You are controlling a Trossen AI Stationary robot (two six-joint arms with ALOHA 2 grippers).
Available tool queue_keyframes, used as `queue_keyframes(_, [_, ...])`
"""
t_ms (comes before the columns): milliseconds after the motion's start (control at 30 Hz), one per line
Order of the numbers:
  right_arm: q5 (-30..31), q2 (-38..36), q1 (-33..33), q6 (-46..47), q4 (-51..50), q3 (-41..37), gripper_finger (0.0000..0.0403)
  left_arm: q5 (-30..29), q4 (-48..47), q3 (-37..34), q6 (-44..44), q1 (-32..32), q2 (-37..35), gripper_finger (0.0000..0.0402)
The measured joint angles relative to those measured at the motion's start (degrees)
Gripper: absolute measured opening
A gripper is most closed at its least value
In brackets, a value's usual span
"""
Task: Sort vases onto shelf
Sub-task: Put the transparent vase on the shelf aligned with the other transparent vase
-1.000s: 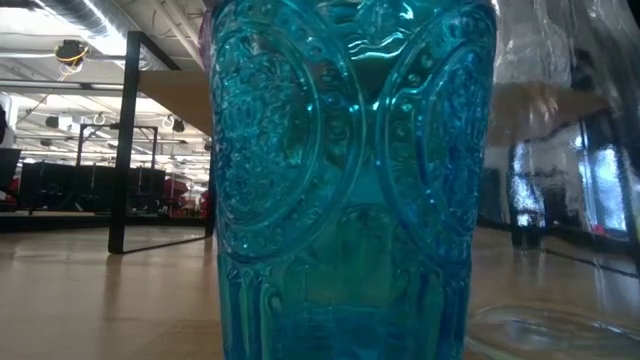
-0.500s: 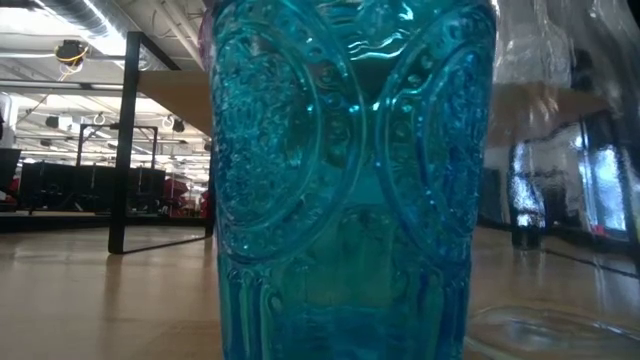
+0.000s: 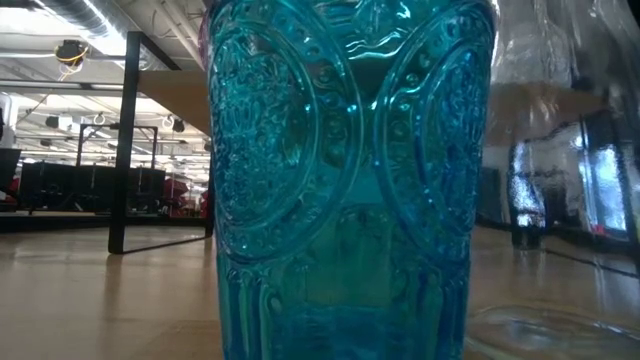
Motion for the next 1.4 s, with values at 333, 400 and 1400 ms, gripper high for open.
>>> queue_keyframes(333, [22.6, 18.2, 0.8, 4.1, 7.7, 4.6, 0.0218, -1.3, -5.9, 0.0, 10.3, 1.6, 1.9, 0.0082])
queue_keyframes(400, [22.6, 22.0, 0.3, 5.6, 7.5, 7.8, 0.0218, -1.1, -7.4, 0.0, 12.5, 2.6, 1.9, 0.0082])
queue_keyframes(1400, [22.7, 36.1, -2.8, -20.3, -6.5, 44.2, 0.0218, 21.6, -7.3, 0.0, 22.9, 1.7, 0.3, 0.0082])
